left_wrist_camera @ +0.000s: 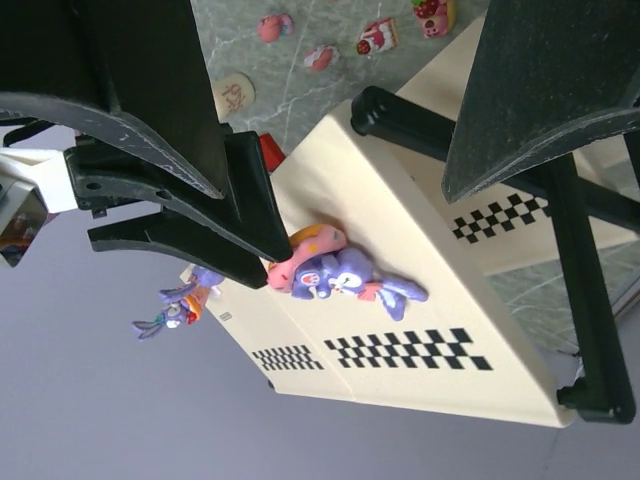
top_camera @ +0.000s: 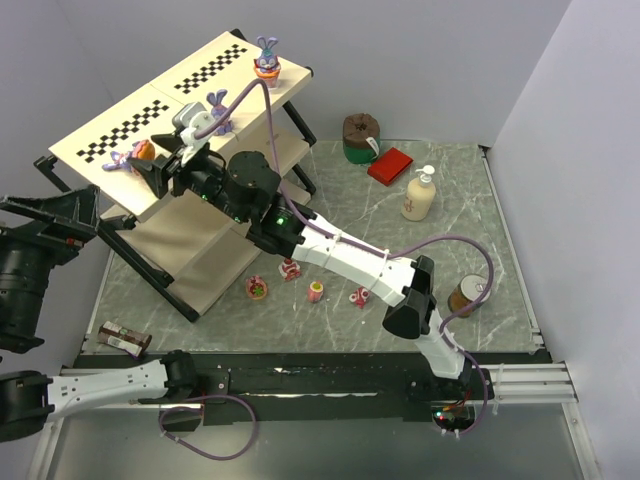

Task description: Place and organize the plastic toys onto the shelf

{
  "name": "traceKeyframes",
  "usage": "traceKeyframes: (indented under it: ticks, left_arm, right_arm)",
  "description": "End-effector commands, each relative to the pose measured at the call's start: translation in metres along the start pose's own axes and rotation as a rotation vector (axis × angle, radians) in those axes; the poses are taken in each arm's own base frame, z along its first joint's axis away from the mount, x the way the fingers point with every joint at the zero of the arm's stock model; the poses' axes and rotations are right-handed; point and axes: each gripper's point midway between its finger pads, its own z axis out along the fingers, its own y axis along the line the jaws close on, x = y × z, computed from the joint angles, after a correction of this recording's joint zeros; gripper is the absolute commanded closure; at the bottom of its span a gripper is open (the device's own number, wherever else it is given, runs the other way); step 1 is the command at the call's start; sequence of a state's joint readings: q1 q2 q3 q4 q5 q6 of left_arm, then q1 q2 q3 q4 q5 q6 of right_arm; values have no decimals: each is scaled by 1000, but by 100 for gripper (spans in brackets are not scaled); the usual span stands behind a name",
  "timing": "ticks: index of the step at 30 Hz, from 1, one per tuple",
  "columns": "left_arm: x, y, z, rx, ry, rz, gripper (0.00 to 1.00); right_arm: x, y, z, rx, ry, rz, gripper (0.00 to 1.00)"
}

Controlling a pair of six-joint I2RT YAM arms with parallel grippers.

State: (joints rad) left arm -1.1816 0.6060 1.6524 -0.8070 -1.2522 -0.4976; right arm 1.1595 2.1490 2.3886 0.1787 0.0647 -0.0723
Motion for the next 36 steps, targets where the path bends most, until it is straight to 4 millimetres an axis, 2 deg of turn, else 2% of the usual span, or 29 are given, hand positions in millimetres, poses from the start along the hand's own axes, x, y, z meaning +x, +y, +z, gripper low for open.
traceKeyframes:
  ticks: [1,2,6,7,10,13,14,20,22,23,25,32,36]
  left_arm:
    - [-1,-21,11,-25,-19,45,6]
    - [-4,-22,12,-30,-20,48,6]
    - [-5,-33,16,-32,-2,66,5]
    - [-12,-35,17,-36,-2,48,5]
    - [-3,-35,17,-28,65,112,8]
    - [8,-39,15,-14,131,96,12]
    - [10,-38,15,-12,137,119,13]
    - [11,-45,15,-8,145,139,14]
    - [11,-47,15,-4,146,145,14]
    - [10,-47,15,-5,145,147,14]
    - [10,-47,15,-3,145,144,13]
    - [12,-47,15,4,144,145,13]
    - [11,-45,15,2,144,134,13]
  right_arm:
    - [-82,-9,-16,24,-139,0,41]
    - [-85,-9,-18,20,-140,-10,41]
    - [-87,-7,-21,11,-145,-9,27]
    - [-90,-9,-22,18,-146,-8,28]
    - [-97,-14,-22,40,-151,-11,33]
    - [-99,-14,-20,41,-150,-16,37]
    - [-90,-13,-18,34,-125,-14,38]
    - [-77,-13,-12,7,-116,-6,39]
    - [-80,-13,-10,-2,-127,-11,39]
    - [-70,-11,-6,-10,-112,-9,38]
    - [-68,-11,-4,-22,-109,-13,37]
    - [-38,-15,3,-22,-61,-33,34]
    - [-32,-13,5,-24,-56,-35,33]
